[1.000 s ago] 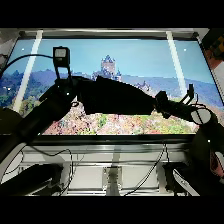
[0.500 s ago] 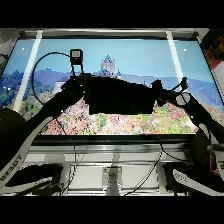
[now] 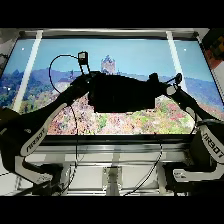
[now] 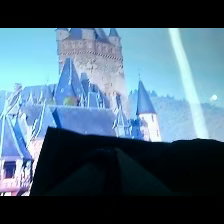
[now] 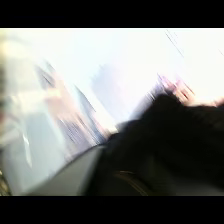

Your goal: Fold the clothes and pants, and hang the long-sleeved shirts on hangers.

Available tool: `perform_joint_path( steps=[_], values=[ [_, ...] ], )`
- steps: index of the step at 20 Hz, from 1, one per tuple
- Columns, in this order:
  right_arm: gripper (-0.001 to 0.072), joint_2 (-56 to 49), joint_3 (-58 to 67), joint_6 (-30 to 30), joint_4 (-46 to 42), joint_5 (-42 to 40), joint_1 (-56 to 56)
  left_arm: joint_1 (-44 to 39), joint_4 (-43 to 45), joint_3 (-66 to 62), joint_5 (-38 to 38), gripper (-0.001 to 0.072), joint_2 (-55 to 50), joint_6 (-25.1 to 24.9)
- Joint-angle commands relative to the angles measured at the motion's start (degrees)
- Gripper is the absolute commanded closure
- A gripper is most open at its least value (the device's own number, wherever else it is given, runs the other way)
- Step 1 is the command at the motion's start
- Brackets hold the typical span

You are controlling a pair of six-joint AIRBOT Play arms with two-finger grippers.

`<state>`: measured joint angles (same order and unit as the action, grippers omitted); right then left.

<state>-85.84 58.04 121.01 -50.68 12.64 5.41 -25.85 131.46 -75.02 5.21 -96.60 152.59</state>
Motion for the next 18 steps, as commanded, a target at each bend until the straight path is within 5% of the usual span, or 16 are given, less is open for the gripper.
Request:
perform_joint_path(
  steps=[1,2,5,8,9,10,13,15,16,18],
  values=[
    [0.0303,-3.8,5.92,-1.81,-0.22,-7.56,-0.07,3.06,-0.15,-6.32,-7.08,0.0259,-5.55,0.46],
    [0.0302,-4.37,7.74,-2.95,-1.66,-7.52,-0.09,4.04,-0.15,-7.91,-7.04,0.0201,-6.54,0.46],
    [0.0299,-5.29,11.43,-4.87,-2.75,-6.75,-0.35,6.47,-0.15,-9.94,-7.06,0.0201,-6.4,0.46],
    [0.0307,-5.27,14.51,-5.27,-7.13,6.21,-4.9,7.8,-0.96,-9.94,-6.47,0.022,-1.29,0.42],
    [0.0402,-5.22,15.45,-6.99,-8.7,12.96,-7.5,8.11,-0.96,-9.94,-5.79,0.0317,1.29,0.42],
    [0.0629,-5.2,16.46,-11.54,-8.96,20.61,-10.64,8.37,-0.94,-9.92,-5.64,0.0473,3.8,0.39],
    [0.0676,-5.29,18.12,-30.34,-3.45,36.5,-18.67,8.57,-0.92,-9.88,-5.64,0.0506,11.96,-4.94],
    [0.0597,-6.03,18.1,-41.44,5.62,47.63,-23.52,8.55,-0.98,-9.84,-5.55,0.0501,17.4,-5.16],
    [0.0403,-7.37,18.1,-43.54,9.05,54.23,-25.99,8.46,-1.09,-9.84,-4.83,0.0447,20.0,-4.39],
    [0.0226,-10.78,18.1,-45.0,10.69,65.02,-28.72,7.89,-3.72,-9.81,-2.1,0.0113,24.9,-1.01]
  ],
)
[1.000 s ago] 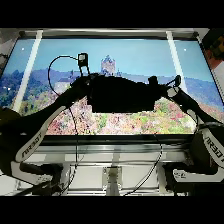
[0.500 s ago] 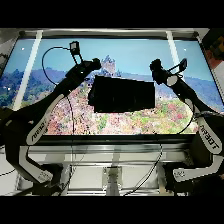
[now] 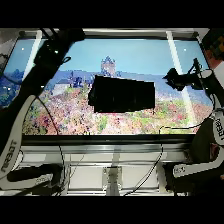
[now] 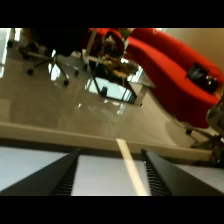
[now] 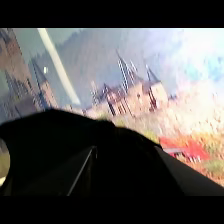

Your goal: Fold the clothes and pants, and hang the long-sleeved shirts on hangers.

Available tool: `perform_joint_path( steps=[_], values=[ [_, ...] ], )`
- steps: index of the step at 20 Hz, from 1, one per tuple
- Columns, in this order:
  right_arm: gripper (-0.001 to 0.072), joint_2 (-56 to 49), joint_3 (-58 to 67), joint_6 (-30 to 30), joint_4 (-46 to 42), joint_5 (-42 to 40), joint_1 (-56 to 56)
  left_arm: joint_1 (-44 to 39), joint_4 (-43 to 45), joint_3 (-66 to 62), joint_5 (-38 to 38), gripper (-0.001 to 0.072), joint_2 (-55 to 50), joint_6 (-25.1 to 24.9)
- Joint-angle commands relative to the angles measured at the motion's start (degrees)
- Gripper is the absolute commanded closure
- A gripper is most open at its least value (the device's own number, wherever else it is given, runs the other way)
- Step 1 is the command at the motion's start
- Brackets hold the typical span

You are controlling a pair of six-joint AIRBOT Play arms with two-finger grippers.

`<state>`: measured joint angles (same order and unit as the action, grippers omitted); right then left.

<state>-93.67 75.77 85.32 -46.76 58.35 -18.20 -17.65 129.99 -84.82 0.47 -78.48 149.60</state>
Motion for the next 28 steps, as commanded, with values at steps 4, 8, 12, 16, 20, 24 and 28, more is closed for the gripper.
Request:
perform_joint_path(
  steps=[4,8,12,16,20,24,28],
  values=[
    [0.0089,-7.65,0.37,-14.62,6.34,20.65,-2.64,-3.69,-4.48,-0.02,13.88,0.006,12.46,2.36],
    [0.0023,-11.85,4.02,-15.34,1.86,18.88,1.68,-7.3,-4.5,-0.02,20.79,0.006,13.68,-0.72],
    [0.0023,-16.24,8.94,-15.26,-0.33,20.2,4.7,-9.11,-4.52,-0.02,21.11,0.006,13.68,-0.7],
    [0.0025,-17.79,9.73,-11.61,-1.95,16.72,5.42,-9.94,-4.52,-0.02,21.31,0.006,13.68,-0.7],
    [0.0072,-18.64,9.94,-11.45,-1.27,17.53,8.37,-10.54,-4.52,-0.02,21.31,0.006,13.66,-0.7],
    [0.0389,-18.62,9.94,-11.43,-1.18,17.73,11.1,-10.54,-4.52,-0.02,21.31,0.006,13.66,-0.7],
    [0.0678,-18.27,10.05,-11.39,1.77,20.83,10.1,-10.54,-4.5,-0.02,21.31,0.006,13.68,-0.7]
  ],
)
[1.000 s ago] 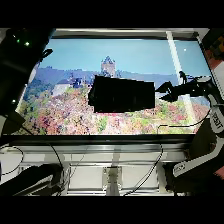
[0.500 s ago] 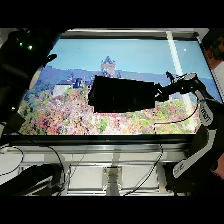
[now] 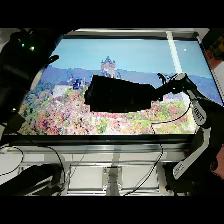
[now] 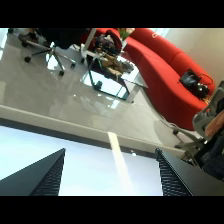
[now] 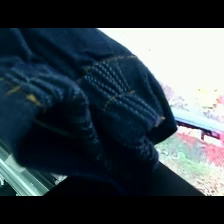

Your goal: Fold the clothes and pants, and hang the long-sleeved shirts on hangers.

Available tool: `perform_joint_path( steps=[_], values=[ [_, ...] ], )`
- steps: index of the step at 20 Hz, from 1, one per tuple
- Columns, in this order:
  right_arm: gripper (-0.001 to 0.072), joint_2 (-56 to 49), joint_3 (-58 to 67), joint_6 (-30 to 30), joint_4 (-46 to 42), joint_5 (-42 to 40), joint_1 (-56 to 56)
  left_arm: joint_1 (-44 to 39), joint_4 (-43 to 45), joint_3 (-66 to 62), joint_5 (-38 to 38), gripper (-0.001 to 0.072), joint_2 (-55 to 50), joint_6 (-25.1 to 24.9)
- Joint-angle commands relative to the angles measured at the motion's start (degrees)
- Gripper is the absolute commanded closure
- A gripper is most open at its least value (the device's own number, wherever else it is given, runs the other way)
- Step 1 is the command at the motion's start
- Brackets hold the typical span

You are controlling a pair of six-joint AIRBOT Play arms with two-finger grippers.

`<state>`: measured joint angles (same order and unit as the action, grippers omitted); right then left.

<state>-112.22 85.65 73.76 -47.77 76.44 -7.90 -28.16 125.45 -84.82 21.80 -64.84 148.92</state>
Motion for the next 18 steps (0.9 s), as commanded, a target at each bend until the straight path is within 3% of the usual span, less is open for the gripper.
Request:
perform_joint_path(
  steps=[1,6,9,14,18],
  values=[
    [0.0679,0.74,0.55,0.2,3.08,3.65,-0.7,-0.02,0.04,-0.02,-0.02,0.006,0.04,-0.02],
    [0.0682,5.62,6.93,5.77,-2.03,4.59,-8.96,-0.02,0.02,-0.02,-0.02,0.006,0.07,-0.02],
    [0.0683,6.34,16.11,7.87,-11.76,8.28,-17.55,-0.02,0.02,-0.02,-0.02,0.006,0.07,0.0],
    [0.0683,6.12,27.61,7.82,-21.24,5.38,-29.81,-0.07,0.0,-0.02,-0.04,0.006,0.04,0.02],
    [0.0684,5.25,29.22,7.8,-28.61,5.18,-37.07,-0.09,-0.02,-0.02,-0.04,0.006,0.04,0.22]
  ],
)
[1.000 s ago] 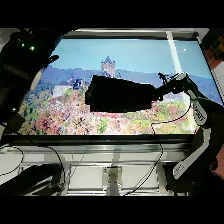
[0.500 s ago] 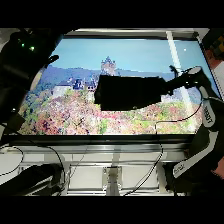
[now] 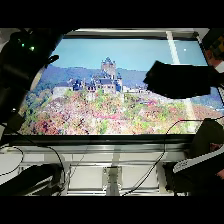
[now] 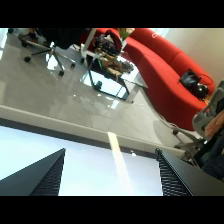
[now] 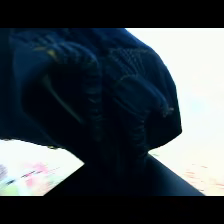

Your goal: Fold the clothes and pants, and hang the long-sleeved shirts on hangers.

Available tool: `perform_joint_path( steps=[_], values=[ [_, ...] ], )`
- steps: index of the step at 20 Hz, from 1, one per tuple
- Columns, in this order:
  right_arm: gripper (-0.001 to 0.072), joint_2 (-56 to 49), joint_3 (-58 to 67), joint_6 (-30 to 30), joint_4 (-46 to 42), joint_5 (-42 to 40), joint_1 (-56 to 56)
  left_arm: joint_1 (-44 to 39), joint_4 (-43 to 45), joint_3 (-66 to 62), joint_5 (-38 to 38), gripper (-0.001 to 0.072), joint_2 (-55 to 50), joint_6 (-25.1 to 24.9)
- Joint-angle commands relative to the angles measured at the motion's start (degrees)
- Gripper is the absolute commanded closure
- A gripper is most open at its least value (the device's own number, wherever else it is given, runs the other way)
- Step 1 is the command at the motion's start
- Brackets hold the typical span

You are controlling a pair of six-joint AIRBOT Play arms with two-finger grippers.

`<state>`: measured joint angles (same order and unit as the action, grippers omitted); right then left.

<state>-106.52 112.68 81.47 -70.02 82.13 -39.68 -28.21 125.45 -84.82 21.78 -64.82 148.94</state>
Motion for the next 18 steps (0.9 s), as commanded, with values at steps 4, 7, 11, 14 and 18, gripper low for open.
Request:
perform_joint_path(
  steps=[4,7,11,14,18],
  values=[
    [0.0684,-1.68,2.16,0.46,-11.15,0.24,-9.81,-0.04,-0.17,-0.02,-0.04,0.0061,0.02,0.2],
    [0.0683,-2.23,1.92,0.55,-12.87,0.96,-11.06,-0.04,-0.17,-0.02,-0.04,0.0061,-0.02,0.2],
    [0.0682,-2.78,1.57,2.27,-17.31,1.42,-11.34,-0.37,-0.15,-0.02,-0.04,0.0061,-0.02,0.2],
    [0.0642,-2.75,1.6,2.47,-17.51,0.94,-11.34,-0.98,-0.15,-0.02,-0.07,0.0061,-0.02,0.17],
    [0.0276,-2.71,2.71,4.72,-19.41,0.9,-11.37,-1.03,-0.13,-0.02,-0.04,0.0061,-0.02,0.17]
  ],
)
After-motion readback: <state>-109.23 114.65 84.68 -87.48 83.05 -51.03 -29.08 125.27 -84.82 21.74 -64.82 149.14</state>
